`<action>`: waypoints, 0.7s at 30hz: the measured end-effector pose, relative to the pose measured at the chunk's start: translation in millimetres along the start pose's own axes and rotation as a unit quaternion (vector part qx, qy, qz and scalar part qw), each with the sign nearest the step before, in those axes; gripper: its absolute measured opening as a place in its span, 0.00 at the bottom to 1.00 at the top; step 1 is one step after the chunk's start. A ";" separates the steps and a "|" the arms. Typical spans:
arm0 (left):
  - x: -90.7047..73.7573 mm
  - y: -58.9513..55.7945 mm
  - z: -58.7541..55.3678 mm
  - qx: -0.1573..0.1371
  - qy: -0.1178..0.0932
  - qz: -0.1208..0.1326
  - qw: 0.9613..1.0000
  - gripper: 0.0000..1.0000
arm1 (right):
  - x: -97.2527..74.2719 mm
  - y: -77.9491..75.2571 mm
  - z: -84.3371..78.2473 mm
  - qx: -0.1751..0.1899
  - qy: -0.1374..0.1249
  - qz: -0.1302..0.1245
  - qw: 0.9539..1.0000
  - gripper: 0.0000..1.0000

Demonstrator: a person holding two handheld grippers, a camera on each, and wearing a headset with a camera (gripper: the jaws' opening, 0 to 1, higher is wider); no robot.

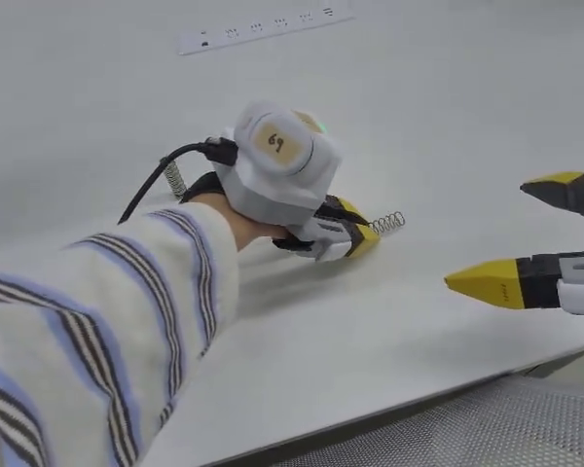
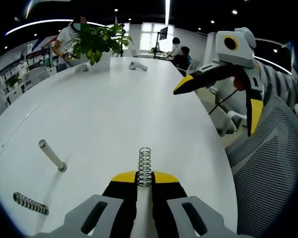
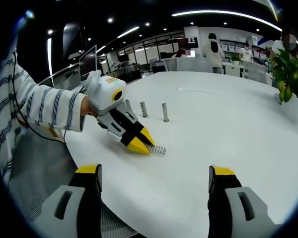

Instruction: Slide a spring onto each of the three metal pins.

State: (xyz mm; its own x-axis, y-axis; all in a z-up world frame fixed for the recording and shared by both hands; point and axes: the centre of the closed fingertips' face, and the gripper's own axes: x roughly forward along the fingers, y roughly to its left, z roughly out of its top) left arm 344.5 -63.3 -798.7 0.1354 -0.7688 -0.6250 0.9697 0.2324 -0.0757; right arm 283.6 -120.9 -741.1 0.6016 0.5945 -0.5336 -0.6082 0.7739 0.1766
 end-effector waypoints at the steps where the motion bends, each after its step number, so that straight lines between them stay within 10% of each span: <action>1: -4.2 1.4 0.1 -0.011 -0.003 0.002 1.000 0.03 | 0.2 0.1 -0.3 -0.002 0.002 0.001 1.000 0.87; 21: -88.2 25.0 -5.0 -0.017 -0.020 0.064 0.998 0.03 | 6.9 11.8 21.0 -0.068 0.013 0.044 0.997 0.80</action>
State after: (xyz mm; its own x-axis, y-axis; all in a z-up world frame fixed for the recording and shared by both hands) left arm 355.8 13.3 -749.3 0.2669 -0.7546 -0.5994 0.9362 0.3505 -0.0244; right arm 291.5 -103.1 -725.3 0.5306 0.6513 -0.5425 -0.7231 0.6817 0.1112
